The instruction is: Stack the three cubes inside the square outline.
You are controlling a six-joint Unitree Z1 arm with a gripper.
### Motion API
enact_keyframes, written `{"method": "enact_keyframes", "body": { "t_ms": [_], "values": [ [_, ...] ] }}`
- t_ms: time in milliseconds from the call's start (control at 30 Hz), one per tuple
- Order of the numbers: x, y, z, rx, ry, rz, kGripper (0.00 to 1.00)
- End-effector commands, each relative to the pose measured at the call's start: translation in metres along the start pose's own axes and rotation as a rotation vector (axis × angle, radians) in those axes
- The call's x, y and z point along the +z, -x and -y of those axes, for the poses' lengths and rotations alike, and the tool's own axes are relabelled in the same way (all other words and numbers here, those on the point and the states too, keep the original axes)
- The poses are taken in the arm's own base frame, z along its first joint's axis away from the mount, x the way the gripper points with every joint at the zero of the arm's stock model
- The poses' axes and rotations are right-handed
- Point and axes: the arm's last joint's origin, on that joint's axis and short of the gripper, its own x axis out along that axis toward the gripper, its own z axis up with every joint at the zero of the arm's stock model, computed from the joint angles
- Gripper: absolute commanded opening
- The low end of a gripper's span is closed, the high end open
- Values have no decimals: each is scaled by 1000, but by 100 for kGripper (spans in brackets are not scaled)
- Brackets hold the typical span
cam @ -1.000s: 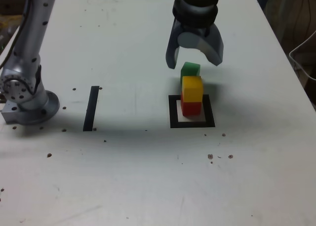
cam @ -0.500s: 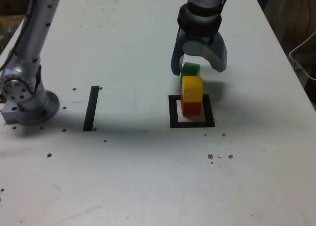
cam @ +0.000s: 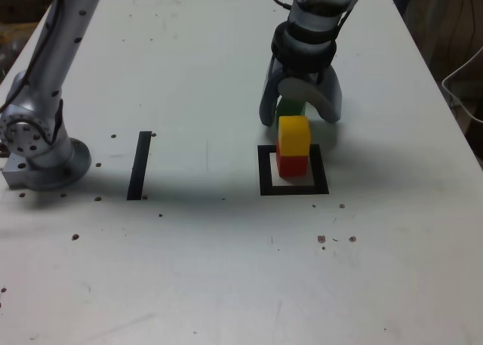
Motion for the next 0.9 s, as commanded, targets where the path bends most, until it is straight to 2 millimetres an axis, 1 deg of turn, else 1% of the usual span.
{"method": "enact_keyframes", "body": {
  "t_ms": [0, 133, 233, 300, 400, 600, 767, 867],
  "values": [
    [0, 0, -2, -3, 6, -7, 86],
    [-1, 2, -3, -6, 15, -16, 77],
    [-2, 4, -3, -7, 22, -20, 68],
    [-2, 5, -3, -6, 24, -20, 63],
    [-2, 5, -4, -4, 25, -17, 57],
    [3, 3, -4, -7, 28, -6, 41],
    [7, -2, -4, -15, 29, -2, 39],
    [7, 0, -5, -14, 30, 4, 39]
  ]
}}
